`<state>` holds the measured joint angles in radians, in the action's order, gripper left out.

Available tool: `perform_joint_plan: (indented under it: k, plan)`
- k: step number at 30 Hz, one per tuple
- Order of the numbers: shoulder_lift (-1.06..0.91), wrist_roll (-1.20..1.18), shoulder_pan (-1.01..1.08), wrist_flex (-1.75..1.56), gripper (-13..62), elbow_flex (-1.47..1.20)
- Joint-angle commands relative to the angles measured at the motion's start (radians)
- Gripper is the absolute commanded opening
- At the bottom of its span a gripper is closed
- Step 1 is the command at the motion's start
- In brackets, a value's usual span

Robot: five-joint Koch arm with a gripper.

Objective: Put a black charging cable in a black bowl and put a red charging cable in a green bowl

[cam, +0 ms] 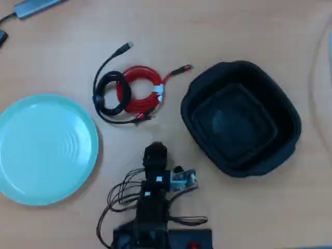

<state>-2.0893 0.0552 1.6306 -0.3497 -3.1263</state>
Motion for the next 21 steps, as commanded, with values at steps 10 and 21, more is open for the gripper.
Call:
perform_joint_plan:
  k: [10,21]
  plan:
    - [0.261,-0.051,-0.213,1.253,-5.3,0.939]
    - [0.253,-0.075,-0.259,1.278,-4.7,0.980]
